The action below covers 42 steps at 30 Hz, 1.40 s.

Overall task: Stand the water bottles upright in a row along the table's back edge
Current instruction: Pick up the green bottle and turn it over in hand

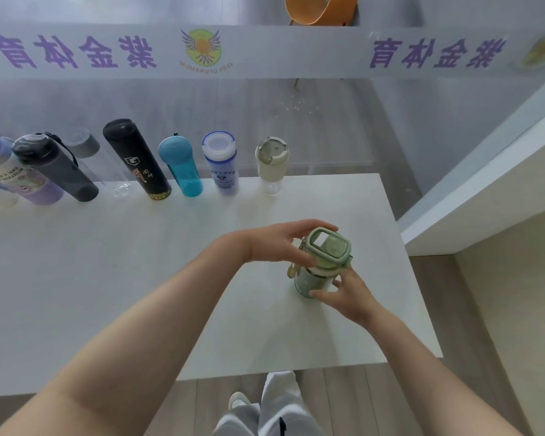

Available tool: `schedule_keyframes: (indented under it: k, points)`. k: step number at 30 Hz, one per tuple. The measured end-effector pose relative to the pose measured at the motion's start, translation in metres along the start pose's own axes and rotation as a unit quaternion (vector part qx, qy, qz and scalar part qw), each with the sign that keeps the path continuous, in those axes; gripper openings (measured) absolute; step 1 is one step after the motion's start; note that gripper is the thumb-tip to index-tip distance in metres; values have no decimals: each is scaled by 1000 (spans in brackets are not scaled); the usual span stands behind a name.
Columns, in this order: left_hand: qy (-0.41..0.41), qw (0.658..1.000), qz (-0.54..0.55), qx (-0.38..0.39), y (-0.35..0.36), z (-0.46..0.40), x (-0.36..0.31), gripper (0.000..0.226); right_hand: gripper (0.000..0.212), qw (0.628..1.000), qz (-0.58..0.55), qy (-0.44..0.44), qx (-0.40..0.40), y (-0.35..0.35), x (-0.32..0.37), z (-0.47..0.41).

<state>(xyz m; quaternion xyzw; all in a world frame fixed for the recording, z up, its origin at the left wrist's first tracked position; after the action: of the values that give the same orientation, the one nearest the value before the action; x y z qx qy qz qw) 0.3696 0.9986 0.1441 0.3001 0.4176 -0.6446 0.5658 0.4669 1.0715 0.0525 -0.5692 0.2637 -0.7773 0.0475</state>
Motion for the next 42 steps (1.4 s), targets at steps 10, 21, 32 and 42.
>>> schedule_keyframes:
  k: [10, 21, 32, 42]
  points:
    - [-105, 974, -140, -144, -14, -8, 92, 79, 78, 970, -57, 13, -238, -18, 0, 9]
    - [-401, 834, -295, -239, -54, 22, 233, 117, 85, 963, -26, 12, -268, -71, 3, -99]
    - [-410, 835, -270, -248, -53, 16, 244, 119, 89, 963, -11, -17, -269, -102, 14, -200]
    - [-408, 839, -261, -249, -52, 15, 246, 119, 87, 960, -13, -16, -278, -102, 14, -223]
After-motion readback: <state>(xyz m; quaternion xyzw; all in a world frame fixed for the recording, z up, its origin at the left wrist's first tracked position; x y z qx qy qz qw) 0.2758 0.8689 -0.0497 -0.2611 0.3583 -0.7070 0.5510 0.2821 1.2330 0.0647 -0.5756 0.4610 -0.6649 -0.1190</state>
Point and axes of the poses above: each hand's wrist, its own z-axis away from the middle knuckle, its own y-axis out of the palm, x = y × z, the point moved 10 cm from there along -z, towards the middle knuckle, and after that the axes turned 6 degrees about -y, right-handed, at the moved point
